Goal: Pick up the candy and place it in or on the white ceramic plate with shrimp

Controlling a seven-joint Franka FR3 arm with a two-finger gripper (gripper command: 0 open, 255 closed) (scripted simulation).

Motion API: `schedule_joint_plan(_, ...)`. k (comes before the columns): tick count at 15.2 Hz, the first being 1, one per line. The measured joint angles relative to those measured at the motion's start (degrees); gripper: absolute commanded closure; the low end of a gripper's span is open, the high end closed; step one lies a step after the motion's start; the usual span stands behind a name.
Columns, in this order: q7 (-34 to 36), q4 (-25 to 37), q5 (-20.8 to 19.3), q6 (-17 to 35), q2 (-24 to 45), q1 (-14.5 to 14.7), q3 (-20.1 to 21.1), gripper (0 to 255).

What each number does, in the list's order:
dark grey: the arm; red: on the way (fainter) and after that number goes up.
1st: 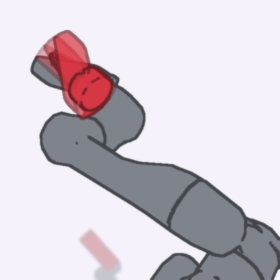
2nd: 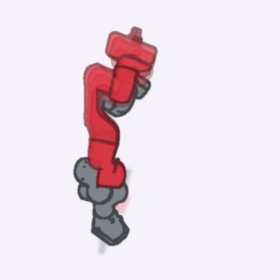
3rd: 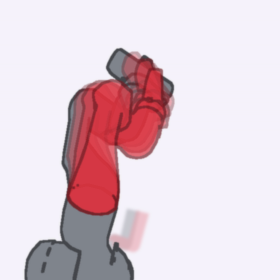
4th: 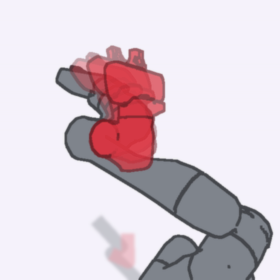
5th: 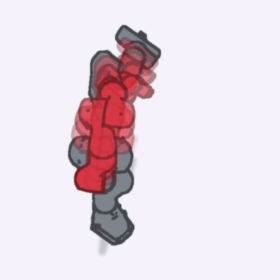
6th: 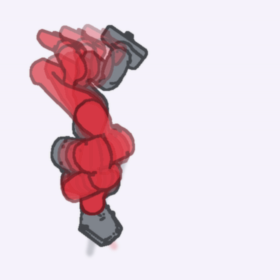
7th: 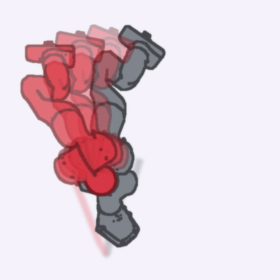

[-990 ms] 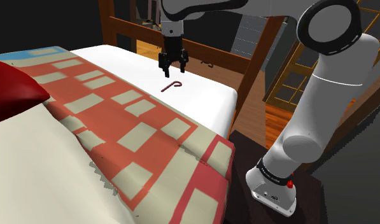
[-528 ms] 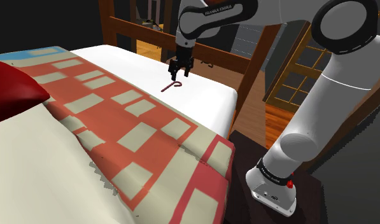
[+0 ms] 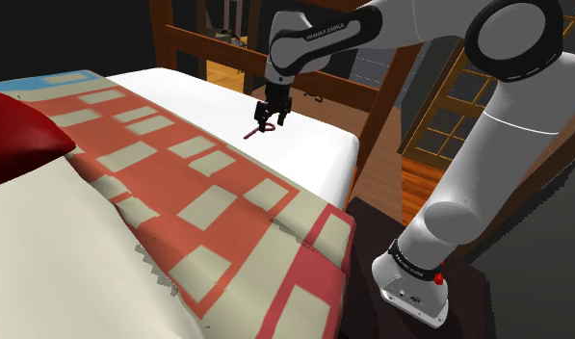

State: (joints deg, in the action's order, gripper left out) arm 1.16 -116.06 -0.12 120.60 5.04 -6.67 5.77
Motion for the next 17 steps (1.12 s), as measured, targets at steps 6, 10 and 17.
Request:
schedule_joint_plan(6, 0.1, -0.2, 0.0, 0.4, 0.2, 0.0, 0.0, 255)
schedule_joint_plan(10, 0.0, -0.2, -0.1, 0.5, 0.0, 0.0, -0.1, 255)
schedule_joint_plan(17, 0.0, 0.1, 0.0, 0.1, 0.0, 0.0, 0.0, 255)
